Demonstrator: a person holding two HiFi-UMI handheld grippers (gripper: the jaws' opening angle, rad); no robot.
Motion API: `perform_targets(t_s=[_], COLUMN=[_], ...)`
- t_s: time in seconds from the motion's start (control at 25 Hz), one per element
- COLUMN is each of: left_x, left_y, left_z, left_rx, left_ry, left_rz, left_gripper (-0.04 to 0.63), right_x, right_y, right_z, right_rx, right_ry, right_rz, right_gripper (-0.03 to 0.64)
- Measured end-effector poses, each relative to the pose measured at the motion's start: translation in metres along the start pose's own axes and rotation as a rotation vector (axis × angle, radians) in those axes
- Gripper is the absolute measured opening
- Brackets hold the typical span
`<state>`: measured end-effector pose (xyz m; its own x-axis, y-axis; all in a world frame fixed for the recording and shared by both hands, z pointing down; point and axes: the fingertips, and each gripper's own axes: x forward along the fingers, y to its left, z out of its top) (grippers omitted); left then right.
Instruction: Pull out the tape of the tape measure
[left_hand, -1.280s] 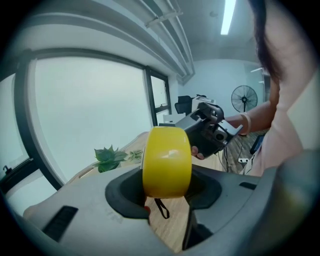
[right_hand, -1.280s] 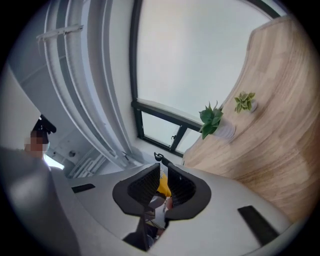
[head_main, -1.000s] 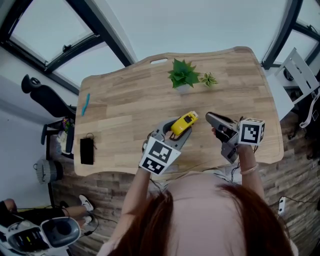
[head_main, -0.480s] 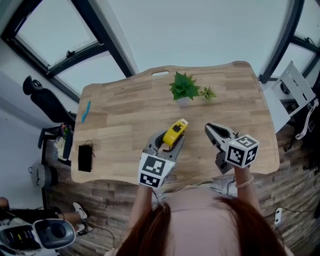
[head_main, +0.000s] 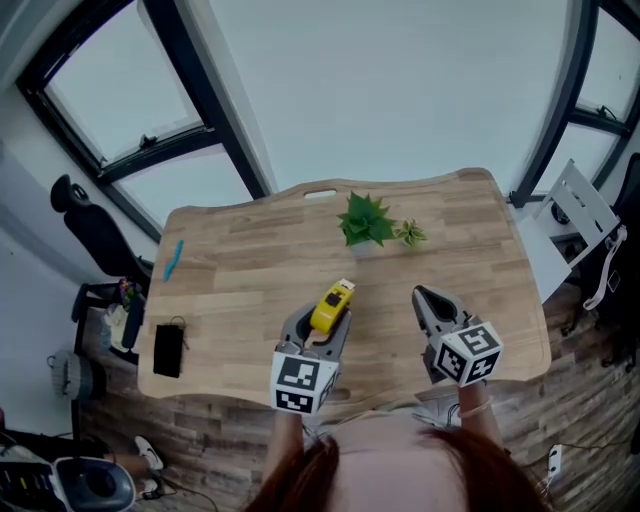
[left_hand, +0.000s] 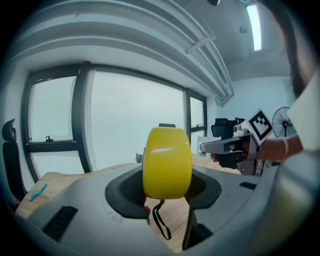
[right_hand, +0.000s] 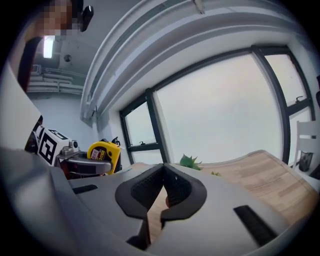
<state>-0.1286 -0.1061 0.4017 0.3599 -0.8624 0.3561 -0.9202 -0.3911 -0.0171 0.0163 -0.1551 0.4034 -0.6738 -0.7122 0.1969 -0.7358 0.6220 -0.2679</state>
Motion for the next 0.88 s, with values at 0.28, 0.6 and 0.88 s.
perform_targets(t_s=[0.28, 0.6, 0.88], left_x=[-0.002, 0.002, 0.008], left_y=[0.001, -0.003, -0.003], left_z=[0.006, 0.010, 0.018], left_rx=[0.013, 0.017, -0.015], left_ry=[-0.038, -0.053, -0.089], left_rz=[0.051, 0.057, 0.058], left_gripper=[0.166, 0.166, 0.165], right_x=[-0.007, -0.014, -0.012], right_y=[0.013, 0.008, -0.002], right_z=[0.015, 0.042, 0.046], right_rx=[-0.077, -0.180, -0.239], right_ry=[-0.003, -0.084, -0.089], right_rz=[0.015, 0.017, -0.002], right_gripper=[0.000, 0.000, 0.000])
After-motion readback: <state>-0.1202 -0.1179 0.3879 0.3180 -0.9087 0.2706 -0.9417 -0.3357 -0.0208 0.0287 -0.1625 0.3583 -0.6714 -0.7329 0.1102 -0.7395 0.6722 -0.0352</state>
